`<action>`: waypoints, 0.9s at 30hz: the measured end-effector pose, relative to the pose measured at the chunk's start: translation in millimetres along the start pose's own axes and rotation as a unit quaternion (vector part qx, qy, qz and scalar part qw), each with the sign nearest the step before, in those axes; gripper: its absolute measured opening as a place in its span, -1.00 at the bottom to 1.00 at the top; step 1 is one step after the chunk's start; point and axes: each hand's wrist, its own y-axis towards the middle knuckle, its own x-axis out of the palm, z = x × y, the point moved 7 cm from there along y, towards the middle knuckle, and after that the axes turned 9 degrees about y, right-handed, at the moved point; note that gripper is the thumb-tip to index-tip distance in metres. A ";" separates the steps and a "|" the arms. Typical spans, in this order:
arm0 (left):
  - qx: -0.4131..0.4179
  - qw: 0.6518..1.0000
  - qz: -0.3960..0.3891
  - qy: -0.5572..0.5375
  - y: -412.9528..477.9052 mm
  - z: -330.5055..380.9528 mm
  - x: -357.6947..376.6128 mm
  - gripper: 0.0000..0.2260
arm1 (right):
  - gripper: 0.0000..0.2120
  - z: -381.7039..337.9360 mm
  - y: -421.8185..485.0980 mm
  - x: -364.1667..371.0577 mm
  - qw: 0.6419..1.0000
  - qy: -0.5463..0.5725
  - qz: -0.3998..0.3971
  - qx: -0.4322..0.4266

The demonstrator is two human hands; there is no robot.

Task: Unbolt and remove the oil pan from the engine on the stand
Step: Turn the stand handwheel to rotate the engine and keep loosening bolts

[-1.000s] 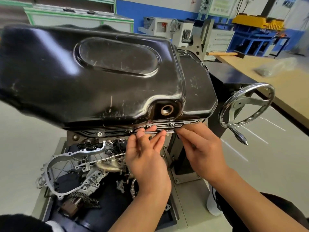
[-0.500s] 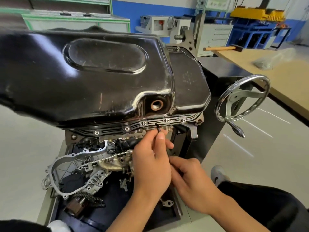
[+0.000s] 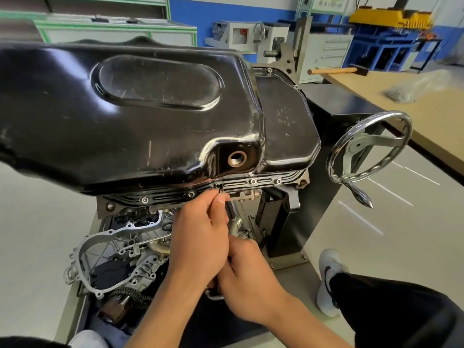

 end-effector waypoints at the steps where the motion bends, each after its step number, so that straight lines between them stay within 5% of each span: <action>1: 0.000 1.000 0.001 0.005 0.8 -0.4 -1.5 -0.74 | -0.75 -0.5 1.3 2.4 1.000 0.010 0.007 -0.004; 19: 0.037 0.994 -0.046 0.094 7.8 1.6 -10.2 -0.75 | -0.47 7.3 9.7 40.9 0.968 0.242 0.066 -0.021; 23: 0.023 0.996 -0.041 0.081 6.6 -2.7 -4.2 -0.76 | -0.67 17.3 4.7 37.9 0.935 0.345 0.075 0.033; 27: 0.010 0.999 -0.021 0.048 3.6 -4.5 1.8 -0.75 | -0.64 35.7 -0.2 35.8 0.879 0.457 0.060 0.119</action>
